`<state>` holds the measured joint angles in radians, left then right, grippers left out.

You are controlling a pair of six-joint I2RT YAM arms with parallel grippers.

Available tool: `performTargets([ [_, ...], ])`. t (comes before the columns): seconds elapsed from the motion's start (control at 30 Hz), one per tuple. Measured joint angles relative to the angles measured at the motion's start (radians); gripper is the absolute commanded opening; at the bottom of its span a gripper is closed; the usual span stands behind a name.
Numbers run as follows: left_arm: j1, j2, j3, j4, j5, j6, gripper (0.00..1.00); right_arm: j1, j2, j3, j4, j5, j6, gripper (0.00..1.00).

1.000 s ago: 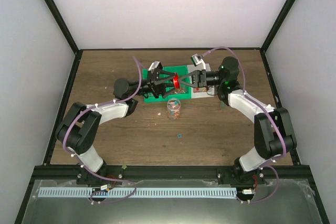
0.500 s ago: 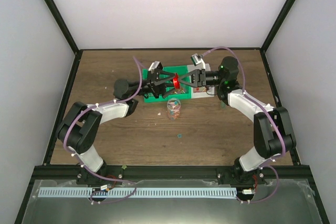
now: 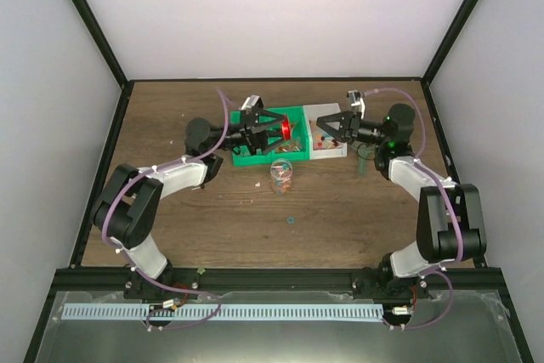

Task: Pack the candies
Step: Close the bottle lid on the packing bottle.

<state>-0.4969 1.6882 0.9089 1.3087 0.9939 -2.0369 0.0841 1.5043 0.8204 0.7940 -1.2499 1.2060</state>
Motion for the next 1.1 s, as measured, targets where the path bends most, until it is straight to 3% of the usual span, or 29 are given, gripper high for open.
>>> performTargets([
  [0.13, 0.003, -0.010, 0.018, -0.164, 0.015, 0.098, 0.66, -0.007, -0.028, -0.026, -0.007, 0.005, -0.001, 0.24],
  [0.23, 0.007, -0.039, 0.079, -0.468, 0.021, 0.294, 0.66, -0.007, -0.043, -0.039, -0.008, 0.005, -0.001, 0.25],
  [0.37, 0.014, -0.057, 0.278, -0.935, -0.021, 0.618, 0.66, -0.007, -0.043, -0.040, -0.009, 0.006, -0.004, 0.25],
  [0.6, 0.016, -0.075, 0.482, -1.520, -0.168, 0.993, 0.65, -0.007, -0.040, -0.047, -0.006, 0.005, -0.004, 0.24],
  [0.83, -0.004, -0.008, 0.677, -1.979, -0.368, 1.229, 0.65, -0.007, -0.013, -0.047, 0.000, 0.005, -0.004, 0.25],
  [1.1, -0.147, 0.141, 0.908, -2.373, -0.610, 1.407, 0.64, -0.007, -0.003, -0.043, -0.026, 0.006, -0.021, 0.25],
])
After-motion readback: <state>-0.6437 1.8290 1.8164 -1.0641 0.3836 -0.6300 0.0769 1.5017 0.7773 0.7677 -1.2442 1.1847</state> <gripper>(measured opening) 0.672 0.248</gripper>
